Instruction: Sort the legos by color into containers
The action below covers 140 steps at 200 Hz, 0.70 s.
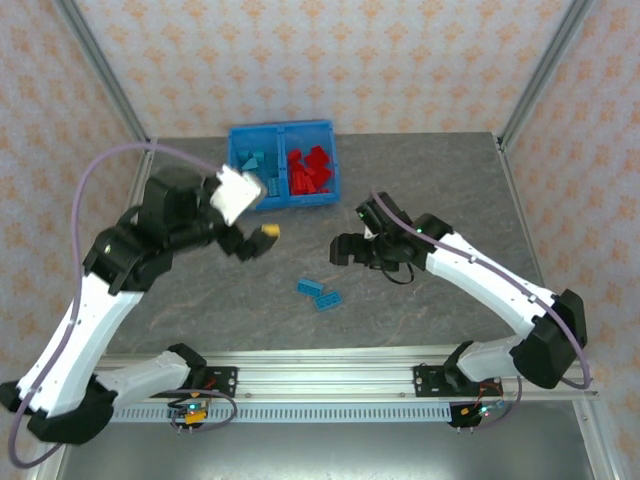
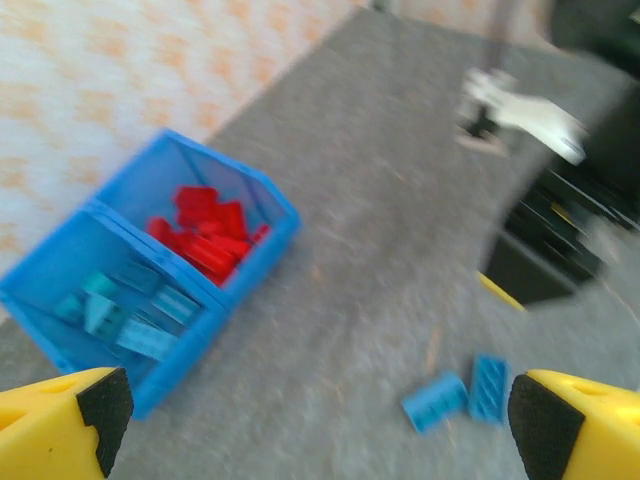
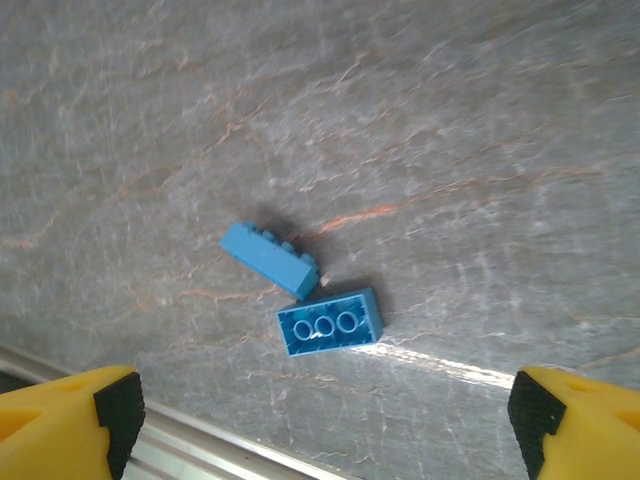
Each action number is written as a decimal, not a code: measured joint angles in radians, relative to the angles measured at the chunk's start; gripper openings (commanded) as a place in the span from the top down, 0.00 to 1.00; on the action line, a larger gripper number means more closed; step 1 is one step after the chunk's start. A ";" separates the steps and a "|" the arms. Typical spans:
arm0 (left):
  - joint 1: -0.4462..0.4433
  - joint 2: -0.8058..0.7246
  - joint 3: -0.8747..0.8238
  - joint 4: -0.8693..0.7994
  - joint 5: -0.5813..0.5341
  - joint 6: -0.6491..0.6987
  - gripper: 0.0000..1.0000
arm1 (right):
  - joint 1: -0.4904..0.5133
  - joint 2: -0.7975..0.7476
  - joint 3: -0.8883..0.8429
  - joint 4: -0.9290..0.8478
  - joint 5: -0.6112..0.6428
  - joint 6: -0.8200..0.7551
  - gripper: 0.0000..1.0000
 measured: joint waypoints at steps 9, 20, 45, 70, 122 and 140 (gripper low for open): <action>-0.008 -0.066 -0.056 -0.043 0.025 0.025 0.00 | 0.018 0.030 0.000 0.018 -0.017 -0.031 0.05; -0.008 -0.146 -0.117 -0.091 0.051 0.051 0.00 | 0.042 0.080 0.002 0.034 -0.033 -0.076 0.05; -0.008 -0.327 -0.208 -0.207 0.114 0.128 0.00 | 0.085 0.236 0.053 0.027 -0.053 -0.199 0.06; -0.008 -0.440 -0.235 -0.283 0.149 0.176 0.00 | 0.106 0.383 0.148 0.018 -0.064 -0.286 0.07; -0.008 -0.475 -0.316 -0.332 0.204 0.252 0.00 | 0.125 0.599 0.286 0.018 -0.122 -0.373 0.15; -0.008 -0.488 -0.336 -0.348 0.224 0.279 0.00 | 0.127 0.643 0.287 0.013 -0.118 -0.383 0.19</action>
